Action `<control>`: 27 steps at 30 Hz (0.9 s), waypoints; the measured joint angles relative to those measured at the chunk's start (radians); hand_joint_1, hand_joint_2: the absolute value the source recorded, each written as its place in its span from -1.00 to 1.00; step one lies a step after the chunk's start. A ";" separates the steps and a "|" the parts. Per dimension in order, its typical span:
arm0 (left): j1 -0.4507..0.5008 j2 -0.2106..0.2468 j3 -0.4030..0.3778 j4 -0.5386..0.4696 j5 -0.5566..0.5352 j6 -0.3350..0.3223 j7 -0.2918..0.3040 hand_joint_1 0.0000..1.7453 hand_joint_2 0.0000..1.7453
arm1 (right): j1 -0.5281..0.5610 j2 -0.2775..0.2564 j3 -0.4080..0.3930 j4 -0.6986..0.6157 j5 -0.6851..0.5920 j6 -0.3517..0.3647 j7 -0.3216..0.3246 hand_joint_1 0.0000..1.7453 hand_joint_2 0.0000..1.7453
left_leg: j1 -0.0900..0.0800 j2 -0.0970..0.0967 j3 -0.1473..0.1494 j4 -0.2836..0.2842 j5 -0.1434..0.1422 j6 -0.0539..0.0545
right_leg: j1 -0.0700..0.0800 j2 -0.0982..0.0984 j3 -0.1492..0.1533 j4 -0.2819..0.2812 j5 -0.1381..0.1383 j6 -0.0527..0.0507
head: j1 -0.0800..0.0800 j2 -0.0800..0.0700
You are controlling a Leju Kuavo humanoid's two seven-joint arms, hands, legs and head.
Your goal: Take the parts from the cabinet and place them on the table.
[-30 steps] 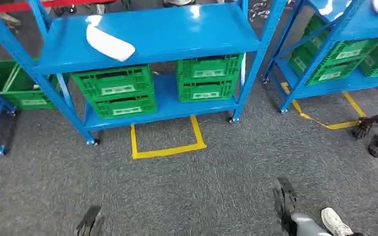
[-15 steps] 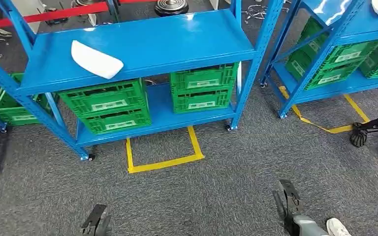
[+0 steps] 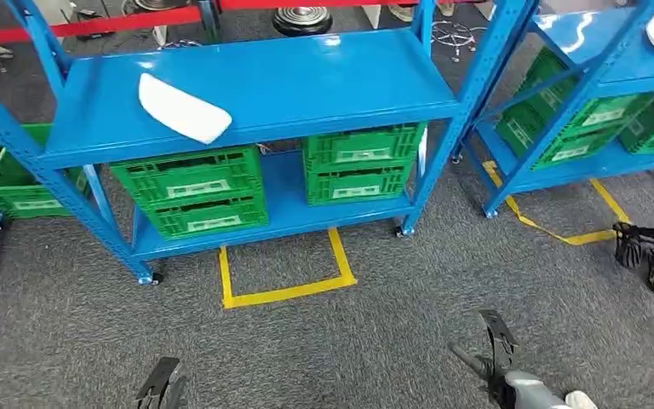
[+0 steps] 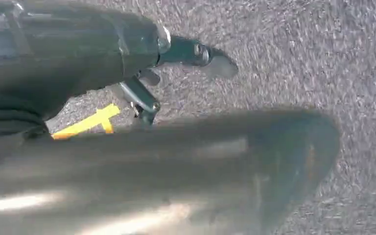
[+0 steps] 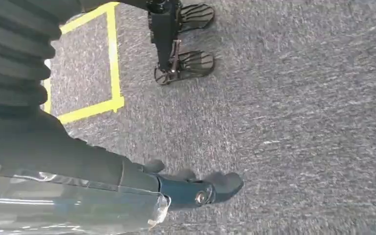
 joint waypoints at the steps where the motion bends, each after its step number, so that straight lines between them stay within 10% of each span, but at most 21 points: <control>1: 0.000 0.000 0.000 0.000 0.000 0.000 0.000 -1.00 -1.00 | -0.001 -0.001 0.000 0.000 0.000 0.000 0.000 -1.00 1.00 | -0.001 0.000 0.002 0.000 -0.002 0.003 | 0.000 0.000 0.003 -0.004 0.000 0.000 | 0.006 0.000; 7: -0.002 -0.001 0.000 0.001 -0.006 0.000 0.000 -1.00 -1.00 | -0.003 -0.002 0.003 0.001 0.012 -0.011 0.019 -1.00 1.00 | -0.006 0.000 0.009 0.000 -0.008 0.014 | -0.002 0.000 0.014 -0.012 -0.001 0.003 | 0.018 0.000; 11: -0.002 -0.001 0.000 0.002 -0.009 0.000 0.002 -1.00 -1.00 | -0.003 -0.002 0.004 0.001 0.019 -0.010 0.024 -1.00 1.00 | -0.006 0.000 0.009 0.001 -0.009 0.015 | -0.004 -0.001 0.016 -0.018 -0.001 0.037 | 0.018 0.000; 23: -0.002 -0.003 0.000 0.005 -0.013 -0.002 0.001 -1.00 -1.00 | 0.000 -0.001 0.004 0.001 0.000 0.012 0.030 -1.00 1.00 | -0.003 -0.002 0.013 -0.001 -0.009 0.014 | -0.002 -0.002 0.016 -0.013 -0.005 0.042 | 0.012 0.000; 24: -0.002 -0.003 0.000 0.005 -0.013 -0.002 0.001 -1.00 1.00 | 0.000 -0.001 0.004 0.001 0.000 0.012 0.030 -1.00 1.00 | -0.003 -0.002 0.013 -0.001 -0.009 0.014 | -0.002 -0.002 0.016 -0.013 -0.005 0.042 | 0.012 0.000; 27: -0.002 -0.003 0.000 0.005 -0.013 -0.003 0.001 -1.00 1.00 | 0.000 -0.001 0.004 0.001 -0.002 0.013 0.030 -1.00 1.00 | -0.003 -0.002 0.014 -0.001 -0.009 0.014 | -0.002 -0.002 0.016 -0.012 -0.005 0.042 | 0.012 0.000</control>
